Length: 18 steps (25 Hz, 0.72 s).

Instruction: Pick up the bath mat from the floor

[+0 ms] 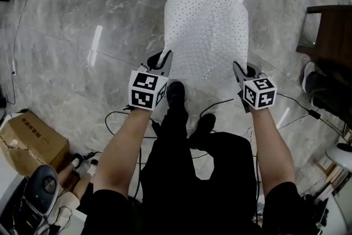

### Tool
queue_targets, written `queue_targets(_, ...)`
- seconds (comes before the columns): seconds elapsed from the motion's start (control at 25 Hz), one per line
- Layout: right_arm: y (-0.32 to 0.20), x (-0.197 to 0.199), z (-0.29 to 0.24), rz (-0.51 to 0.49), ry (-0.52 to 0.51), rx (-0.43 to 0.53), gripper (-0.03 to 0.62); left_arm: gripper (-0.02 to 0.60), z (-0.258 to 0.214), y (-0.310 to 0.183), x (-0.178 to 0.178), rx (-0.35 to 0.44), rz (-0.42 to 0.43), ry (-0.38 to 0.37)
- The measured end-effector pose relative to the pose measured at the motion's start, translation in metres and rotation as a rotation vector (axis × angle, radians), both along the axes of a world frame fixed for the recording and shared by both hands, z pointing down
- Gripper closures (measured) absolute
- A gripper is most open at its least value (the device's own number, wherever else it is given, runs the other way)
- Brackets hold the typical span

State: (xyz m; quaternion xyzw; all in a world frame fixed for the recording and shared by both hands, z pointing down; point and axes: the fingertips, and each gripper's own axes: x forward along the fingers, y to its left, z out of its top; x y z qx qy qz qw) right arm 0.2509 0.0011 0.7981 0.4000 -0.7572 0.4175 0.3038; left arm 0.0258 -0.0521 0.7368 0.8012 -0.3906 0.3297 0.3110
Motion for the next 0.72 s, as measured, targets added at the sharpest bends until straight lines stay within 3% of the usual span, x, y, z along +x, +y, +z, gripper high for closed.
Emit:
queue_targets(0.32,-0.034,-0.026,-0.140,0.034,-0.038,0.052,0.554,0.540,-0.135,-0.028,-0.022,0.052,-0.071,0.031)
queue_targets(0.72,-0.069,-0.031,-0.259,0.082,-0.085,0.145,0.554,0.540,-0.252,-0.050,-0.063,0.103,-0.144,0.083)
